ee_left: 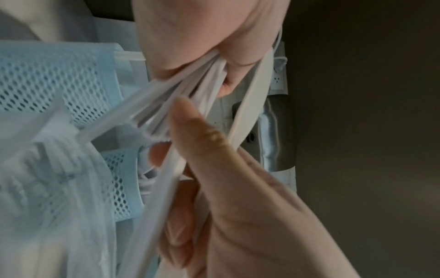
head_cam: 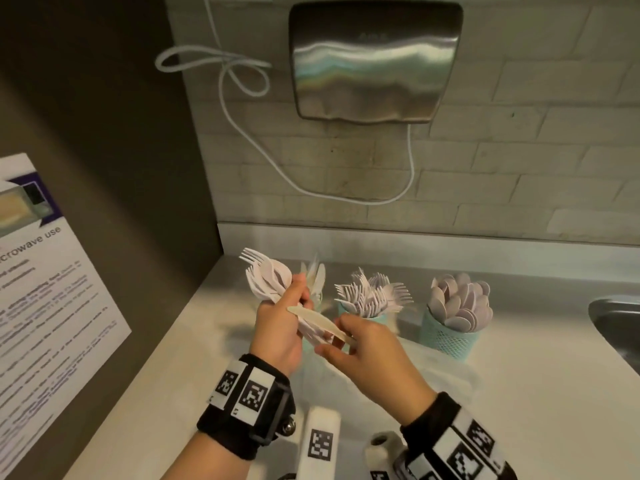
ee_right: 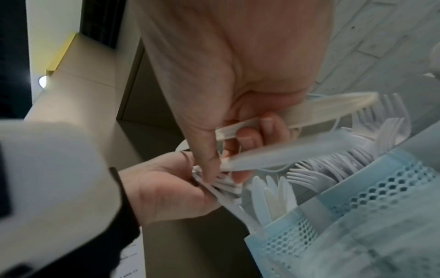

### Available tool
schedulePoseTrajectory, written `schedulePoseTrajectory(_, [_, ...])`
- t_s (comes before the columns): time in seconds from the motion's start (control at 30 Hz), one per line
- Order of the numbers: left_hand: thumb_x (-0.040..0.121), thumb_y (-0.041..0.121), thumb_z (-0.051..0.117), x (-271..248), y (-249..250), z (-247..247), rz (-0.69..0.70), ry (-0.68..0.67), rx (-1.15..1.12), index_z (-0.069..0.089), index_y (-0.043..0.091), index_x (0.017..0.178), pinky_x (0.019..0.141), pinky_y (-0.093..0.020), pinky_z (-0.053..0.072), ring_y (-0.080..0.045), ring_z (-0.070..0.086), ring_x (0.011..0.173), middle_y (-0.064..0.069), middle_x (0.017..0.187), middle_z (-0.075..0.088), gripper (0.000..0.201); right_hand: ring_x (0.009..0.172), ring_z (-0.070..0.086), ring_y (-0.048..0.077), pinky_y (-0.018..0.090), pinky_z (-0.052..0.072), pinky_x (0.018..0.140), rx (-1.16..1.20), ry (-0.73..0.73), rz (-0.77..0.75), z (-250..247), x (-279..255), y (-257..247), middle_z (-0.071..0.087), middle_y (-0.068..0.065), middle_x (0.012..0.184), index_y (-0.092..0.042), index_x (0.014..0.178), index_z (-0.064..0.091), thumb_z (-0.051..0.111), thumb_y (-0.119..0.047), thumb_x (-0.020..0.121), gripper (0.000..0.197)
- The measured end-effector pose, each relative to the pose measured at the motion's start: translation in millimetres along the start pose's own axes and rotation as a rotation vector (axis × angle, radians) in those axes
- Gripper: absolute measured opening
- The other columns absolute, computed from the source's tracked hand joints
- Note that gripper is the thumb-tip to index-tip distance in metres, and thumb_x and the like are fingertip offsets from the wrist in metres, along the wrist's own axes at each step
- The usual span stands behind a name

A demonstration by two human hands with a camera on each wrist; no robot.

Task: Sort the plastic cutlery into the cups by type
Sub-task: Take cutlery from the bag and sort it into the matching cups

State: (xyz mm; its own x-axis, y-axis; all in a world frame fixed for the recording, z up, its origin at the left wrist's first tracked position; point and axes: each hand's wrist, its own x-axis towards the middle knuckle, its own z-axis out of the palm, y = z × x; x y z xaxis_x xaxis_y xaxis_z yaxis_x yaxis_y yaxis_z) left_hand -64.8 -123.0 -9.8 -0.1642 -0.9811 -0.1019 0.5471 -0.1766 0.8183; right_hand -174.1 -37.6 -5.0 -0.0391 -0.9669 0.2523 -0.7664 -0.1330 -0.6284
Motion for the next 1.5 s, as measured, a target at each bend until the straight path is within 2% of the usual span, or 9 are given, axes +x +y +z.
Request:
schedulePoseTrajectory(0.13, [0.091,0.019,0.058,3,12,-10,0.014,0.049,0.013,0.052,0.017,0.066,0.054,-0.024,0.037,-0.01,0.04,0.048,0.002,0.055,0.044,0.025,0.054,0.038,0.001,0.015,0.033,0.055,-0.08,-0.077,-0.085,-2,8,6,0.045,-0.011,0.064,-0.018,0.082,0.06,0.058,-0.035,0.091,0.019])
schedulePoseTrajectory(0.23, [0.092,0.018,0.057,8,26,-21,0.066,0.121,-0.027,0.048,0.018,0.064,0.055,-0.024,0.037,-0.009,0.04,0.048,0.004,0.053,0.042,0.029,0.058,0.044,0.0,0.016,0.034,0.058,-0.035,-0.133,-0.127,-9,10,11,0.048,-0.012,0.064,-0.031,0.07,0.049,0.055,-0.029,0.094,0.025])
schedulePoseTrajectory(0.47, [0.091,0.03,0.056,4,40,-46,0.024,0.06,0.096,0.06,0.011,0.084,0.058,-0.027,0.051,-0.013,0.053,0.051,0.0,0.055,0.05,0.02,0.069,0.054,-0.003,0.008,0.042,0.07,0.535,0.095,-0.023,-20,44,-7,0.058,-0.004,0.076,-0.019,0.094,0.05,0.038,-0.004,0.099,0.019])
schedulePoseTrajectory(0.6, [0.089,0.029,0.059,-5,36,-46,0.005,0.004,0.231,0.06,0.008,0.086,0.063,-0.031,0.047,-0.018,0.049,0.055,-0.002,0.056,0.046,0.022,0.082,0.059,0.013,0.03,0.047,0.086,0.732,0.213,-0.034,1,87,-20,0.06,-0.002,0.078,-0.025,0.094,0.047,0.038,0.002,0.097,0.03])
schedulePoseTrajectory(0.83, [0.09,0.028,0.06,-11,39,-51,0.135,0.019,0.649,0.055,0.017,0.072,0.057,-0.018,0.038,-0.008,0.044,0.052,0.006,0.055,0.048,0.022,0.089,0.06,0.02,0.02,0.045,0.071,0.508,0.134,0.185,45,130,1,0.062,0.009,0.094,-0.012,0.104,0.049,0.044,0.002,0.092,0.019])
schedulePoseTrajectory(1.03, [0.09,0.029,0.057,-8,36,-49,0.302,0.12,1.007,0.059,0.015,0.113,0.072,-0.025,0.043,-0.02,0.06,0.086,-0.003,0.095,0.065,0.027,0.078,0.058,0.014,0.016,0.046,0.068,0.34,0.115,0.187,50,133,9,0.06,0.002,0.087,-0.01,0.122,0.05,0.056,0.0,0.087,0.037])
schedulePoseTrajectory(1.23, [0.092,0.023,0.053,-2,34,-47,0.374,0.18,1.209,0.057,0.01,0.112,0.073,-0.029,0.044,-0.028,0.061,0.093,-0.01,0.103,0.067,0.024,0.128,0.043,0.019,0.026,0.031,0.107,0.17,0.375,0.015,35,112,-12,0.049,0.006,0.135,-0.014,0.132,0.051,0.059,-0.022,0.091,0.042])
schedulePoseTrajectory(1.37, [0.09,0.019,0.055,6,33,-47,0.376,0.211,1.159,0.058,0.01,0.111,0.071,-0.026,0.04,-0.029,0.061,0.094,-0.011,0.101,0.066,0.023,0.078,0.062,0.016,0.031,0.048,0.075,0.464,0.289,-0.011,23,75,-31,0.065,0.005,0.081,-0.019,0.081,0.069,0.056,-0.048,0.089,0.032])
schedulePoseTrajectory(1.5, [0.086,0.004,0.057,6,27,-47,0.335,0.072,0.989,0.059,0.007,0.109,0.076,-0.03,0.05,-0.03,0.064,0.092,-0.007,0.092,0.066,0.023,0.064,0.058,0.012,0.03,0.049,0.067,0.537,0.063,0.023,38,54,-40,0.066,0.002,0.07,-0.013,0.076,0.069,0.073,-0.047,0.072,0.035])
